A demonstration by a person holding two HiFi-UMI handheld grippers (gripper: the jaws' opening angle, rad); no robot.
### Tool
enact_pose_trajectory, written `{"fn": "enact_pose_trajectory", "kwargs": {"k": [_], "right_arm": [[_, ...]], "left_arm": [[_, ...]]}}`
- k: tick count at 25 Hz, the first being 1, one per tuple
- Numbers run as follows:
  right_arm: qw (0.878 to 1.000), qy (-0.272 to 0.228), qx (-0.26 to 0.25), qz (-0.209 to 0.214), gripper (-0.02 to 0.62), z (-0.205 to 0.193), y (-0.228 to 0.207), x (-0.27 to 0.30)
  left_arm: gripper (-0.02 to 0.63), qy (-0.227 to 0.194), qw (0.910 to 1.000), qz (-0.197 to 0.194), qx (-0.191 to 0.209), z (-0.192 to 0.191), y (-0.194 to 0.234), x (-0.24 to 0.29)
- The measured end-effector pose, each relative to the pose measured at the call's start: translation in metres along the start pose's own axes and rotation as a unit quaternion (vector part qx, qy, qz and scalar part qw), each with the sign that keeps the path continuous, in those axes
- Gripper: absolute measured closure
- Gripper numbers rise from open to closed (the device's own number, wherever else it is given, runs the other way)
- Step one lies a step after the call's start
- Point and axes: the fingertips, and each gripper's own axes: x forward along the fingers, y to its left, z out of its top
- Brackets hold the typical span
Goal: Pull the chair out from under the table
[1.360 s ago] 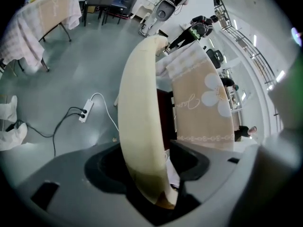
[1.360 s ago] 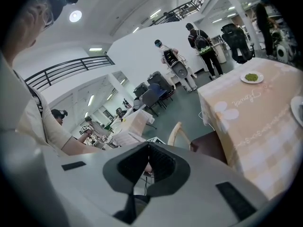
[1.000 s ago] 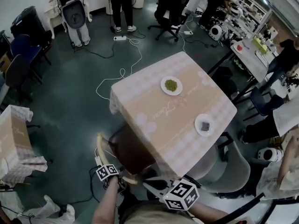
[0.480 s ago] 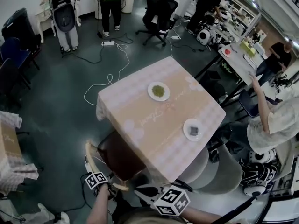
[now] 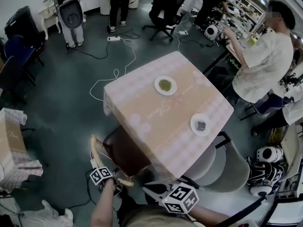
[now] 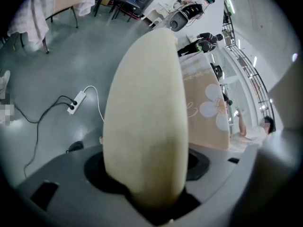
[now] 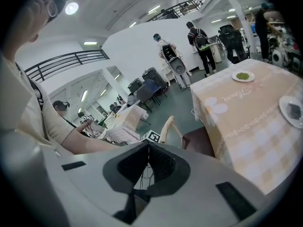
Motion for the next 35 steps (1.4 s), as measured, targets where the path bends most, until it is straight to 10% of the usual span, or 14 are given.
{"fn": "enact_pose_trajectory", "kwargs": {"k": [35], "right_arm": [[0.998,-0.038,0.056,0.007,0.586,-0.006,-0.036,-0.025]], "left_arm": [[0.39,0.03,0.9961,0.082,-0.009,-0.006,0.012,-0.009]]}}
